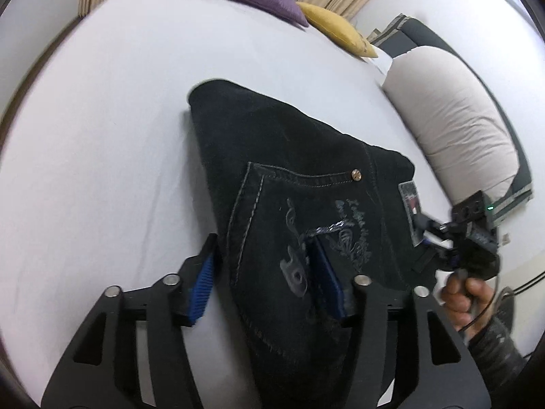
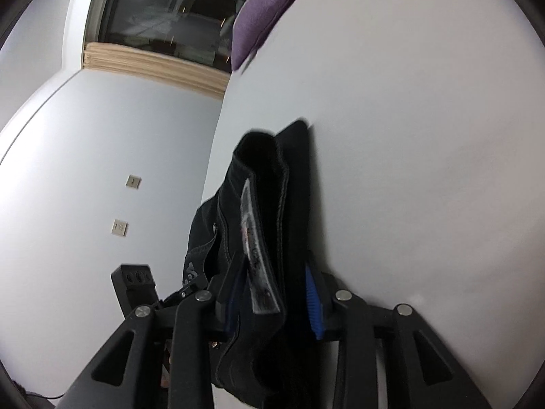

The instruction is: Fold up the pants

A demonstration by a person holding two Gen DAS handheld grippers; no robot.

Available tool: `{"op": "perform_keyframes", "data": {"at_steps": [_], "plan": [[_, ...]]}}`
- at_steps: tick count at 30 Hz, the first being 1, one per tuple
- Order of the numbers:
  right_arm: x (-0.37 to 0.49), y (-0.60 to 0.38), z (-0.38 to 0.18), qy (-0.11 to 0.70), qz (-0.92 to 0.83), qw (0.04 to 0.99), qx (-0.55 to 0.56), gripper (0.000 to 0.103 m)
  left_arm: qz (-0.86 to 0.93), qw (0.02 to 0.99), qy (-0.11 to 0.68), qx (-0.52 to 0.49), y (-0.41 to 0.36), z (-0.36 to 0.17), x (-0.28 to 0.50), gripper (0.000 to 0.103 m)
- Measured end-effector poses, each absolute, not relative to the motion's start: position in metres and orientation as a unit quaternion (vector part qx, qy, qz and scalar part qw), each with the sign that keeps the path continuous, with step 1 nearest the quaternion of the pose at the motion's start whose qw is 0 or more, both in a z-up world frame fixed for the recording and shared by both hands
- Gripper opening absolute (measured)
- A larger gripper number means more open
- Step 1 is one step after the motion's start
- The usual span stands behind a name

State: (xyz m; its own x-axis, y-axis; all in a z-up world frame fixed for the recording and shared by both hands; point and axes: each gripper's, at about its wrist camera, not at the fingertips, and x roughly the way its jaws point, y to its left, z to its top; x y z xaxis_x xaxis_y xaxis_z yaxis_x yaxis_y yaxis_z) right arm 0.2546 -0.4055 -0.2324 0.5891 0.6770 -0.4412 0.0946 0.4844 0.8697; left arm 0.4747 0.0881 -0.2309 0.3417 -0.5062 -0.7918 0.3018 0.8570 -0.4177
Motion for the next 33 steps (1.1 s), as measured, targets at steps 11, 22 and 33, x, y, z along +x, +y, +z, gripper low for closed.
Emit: {"op": "perform_keyframes", "data": {"at_steps": [11,22,33], "plan": [[0.149,-0.39,-0.102,0.307,0.03,0.902,0.301,0.084,-0.094,0.961,0.251,0.062,0.079,-0.088,0.335,0.103],[0.024,-0.333,0.074,0.049,-0.074,0.987,0.136,0.103,-0.008,0.993,0.086,0.08,0.081,0.04,0.212,0.103],[-0.029,-0.278,0.101,0.037,-0.061,0.994,0.086,0.103,-0.022,0.982,0.176,0.059,0.087,0.031,0.156,0.103]]}}
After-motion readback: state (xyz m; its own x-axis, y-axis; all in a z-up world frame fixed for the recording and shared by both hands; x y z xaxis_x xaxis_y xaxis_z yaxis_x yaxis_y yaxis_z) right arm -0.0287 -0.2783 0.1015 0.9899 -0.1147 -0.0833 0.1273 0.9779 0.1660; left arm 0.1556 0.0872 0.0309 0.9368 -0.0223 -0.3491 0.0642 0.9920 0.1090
